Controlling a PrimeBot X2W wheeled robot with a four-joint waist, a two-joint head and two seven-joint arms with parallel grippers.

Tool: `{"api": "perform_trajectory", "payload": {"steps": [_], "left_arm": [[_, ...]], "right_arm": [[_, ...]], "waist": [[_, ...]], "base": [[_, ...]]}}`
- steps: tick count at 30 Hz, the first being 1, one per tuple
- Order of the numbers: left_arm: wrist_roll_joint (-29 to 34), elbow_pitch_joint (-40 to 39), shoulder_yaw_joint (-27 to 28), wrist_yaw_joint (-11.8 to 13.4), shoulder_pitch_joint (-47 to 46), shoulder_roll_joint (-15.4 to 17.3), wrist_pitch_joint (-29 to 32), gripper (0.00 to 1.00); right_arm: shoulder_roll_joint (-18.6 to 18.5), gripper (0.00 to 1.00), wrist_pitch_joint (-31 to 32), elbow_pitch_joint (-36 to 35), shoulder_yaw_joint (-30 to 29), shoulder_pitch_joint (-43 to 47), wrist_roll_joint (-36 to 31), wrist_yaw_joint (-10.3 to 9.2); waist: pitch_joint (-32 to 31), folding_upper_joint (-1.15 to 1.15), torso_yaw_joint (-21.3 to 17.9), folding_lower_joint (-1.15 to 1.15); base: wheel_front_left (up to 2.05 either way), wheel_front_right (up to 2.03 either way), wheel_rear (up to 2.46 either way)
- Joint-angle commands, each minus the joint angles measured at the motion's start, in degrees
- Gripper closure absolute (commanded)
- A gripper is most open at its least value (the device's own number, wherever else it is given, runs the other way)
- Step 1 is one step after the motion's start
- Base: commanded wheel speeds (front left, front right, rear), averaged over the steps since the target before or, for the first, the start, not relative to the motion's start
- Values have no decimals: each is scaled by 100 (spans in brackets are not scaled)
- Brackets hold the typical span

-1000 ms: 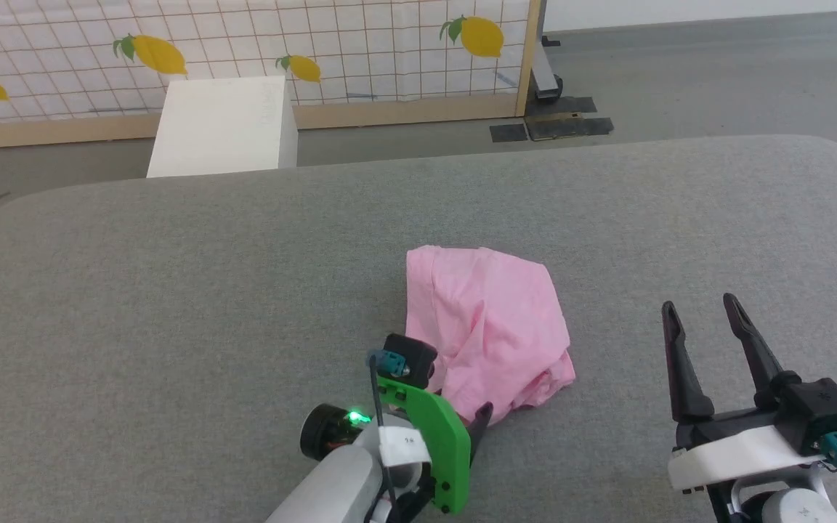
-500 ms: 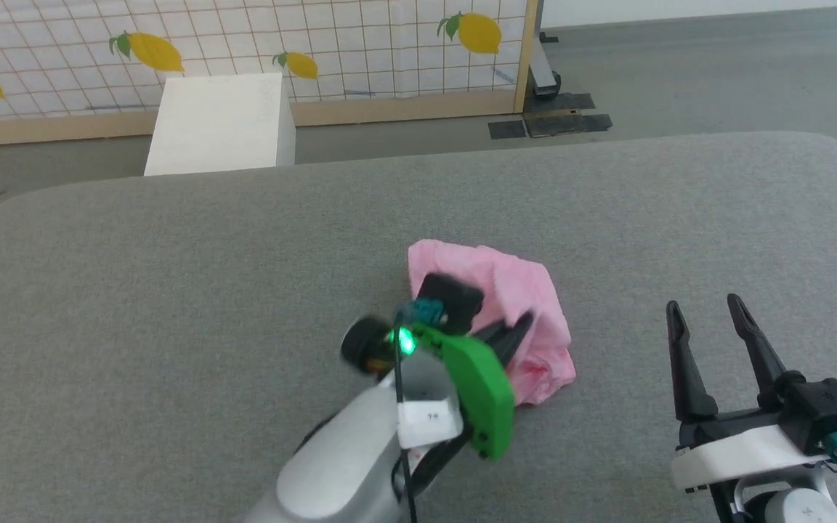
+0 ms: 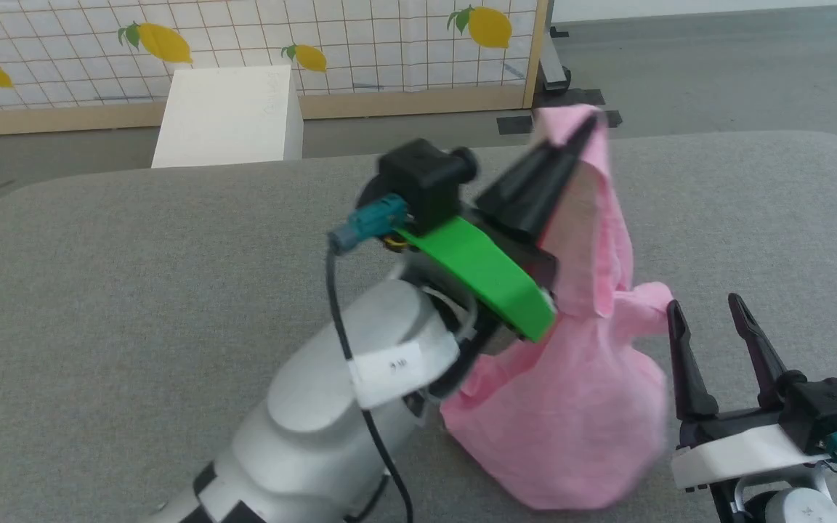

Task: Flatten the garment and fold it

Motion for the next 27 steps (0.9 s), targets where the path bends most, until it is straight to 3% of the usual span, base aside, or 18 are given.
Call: {"api": "perform_trajectory", "payload": {"steps": [1,12,18,19,20,21,24,27], "left_arm": [[-17,125,129,161,21,129,-33,100],[-569,1718,1418,1524,1486,1256,-59,100],[-1004,2374,1740,1797,2051,1428,285,100],[-1095,2441,1749,1804,2133,1418,424,65],[-1138,2470,1729,1788,2186,1418,528,13],[-1145,2472,1705,1764,2227,1437,571,0],[-1043,2311,1712,1669,2310,1478,217,0],[-1068,1880,2012,1391,2504,1384,-403,0]], "right_arm": [[6,0,-32,2,-4,-31,50,-9],[6,0,-33,-58,-24,-72,47,-9],[6,0,-33,-53,-16,-118,31,-9],[6,0,-33,-51,-11,-123,30,-9],[6,0,-33,-51,-8,-125,29,-9],[6,0,-33,-49,-6,-127,29,-9],[6,0,-33,-35,0,-122,28,-9],[6,0,-33,-27,30,-90,20,-9]], "waist": [[4,0,8,0],[187,0,118,0],[218,0,205,0],[215,0,219,0],[212,0,230,0],[206,0,243,0],[171,0,272,0],[99,0,287,0]], "base": [[0,0,0],[0,0,0],[0,0,0],[0,0,0],[0,0,0],[0,0,0],[0,0,0],[0,0,0]]}}
